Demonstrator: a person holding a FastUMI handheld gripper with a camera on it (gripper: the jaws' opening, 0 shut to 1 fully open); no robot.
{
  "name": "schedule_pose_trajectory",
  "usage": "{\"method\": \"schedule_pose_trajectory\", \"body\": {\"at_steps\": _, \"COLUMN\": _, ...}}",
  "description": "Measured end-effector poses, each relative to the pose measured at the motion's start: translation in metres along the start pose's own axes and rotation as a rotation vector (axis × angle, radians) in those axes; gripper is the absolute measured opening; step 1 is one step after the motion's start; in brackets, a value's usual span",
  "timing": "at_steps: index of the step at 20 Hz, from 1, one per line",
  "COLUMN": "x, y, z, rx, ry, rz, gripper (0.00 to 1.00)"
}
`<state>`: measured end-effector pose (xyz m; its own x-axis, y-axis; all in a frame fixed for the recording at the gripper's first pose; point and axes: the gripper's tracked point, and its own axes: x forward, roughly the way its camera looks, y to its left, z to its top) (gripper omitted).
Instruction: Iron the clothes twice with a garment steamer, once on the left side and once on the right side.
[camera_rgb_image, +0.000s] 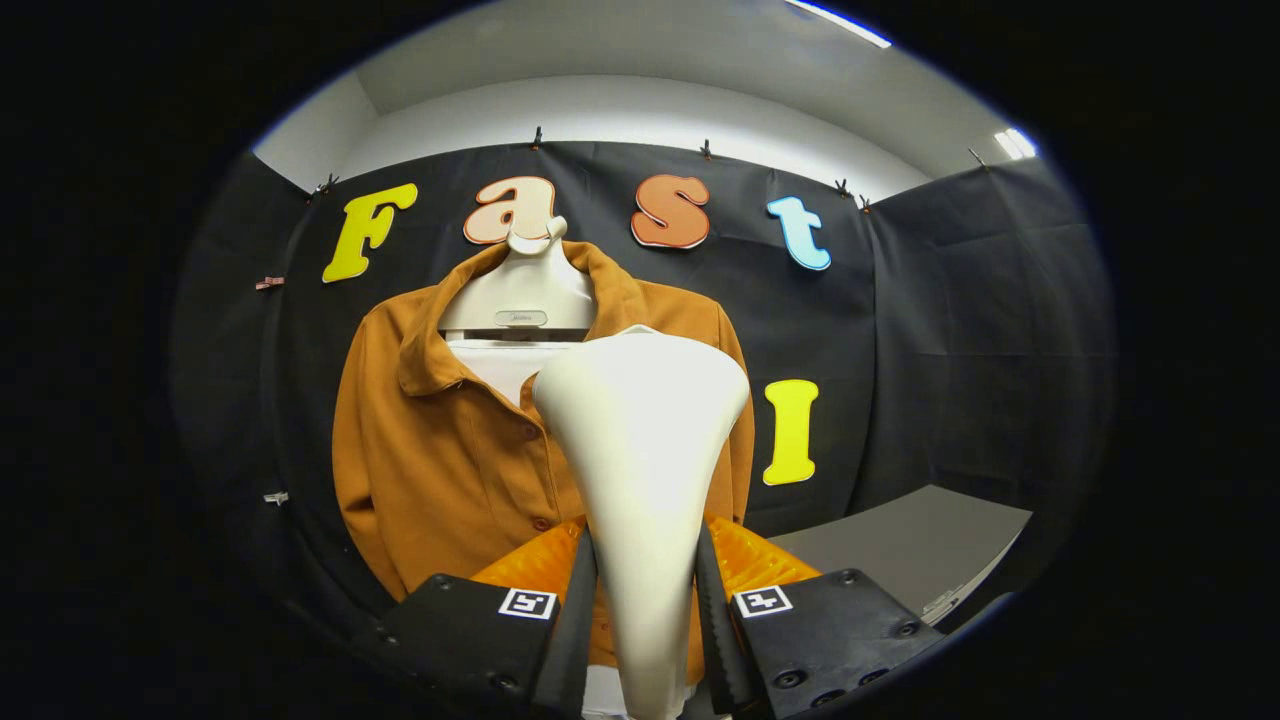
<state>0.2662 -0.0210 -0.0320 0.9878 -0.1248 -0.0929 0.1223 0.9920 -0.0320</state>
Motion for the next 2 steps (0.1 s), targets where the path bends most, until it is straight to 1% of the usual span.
{"method": "schedule_pose_trajectory", "body": {"at_steps": 2, "x": 0.001, "y": -0.0016, "z": -0.0005, "rx": -0.003, "ry": 0.001, "rz": 0.0, "gripper": 0.5}}
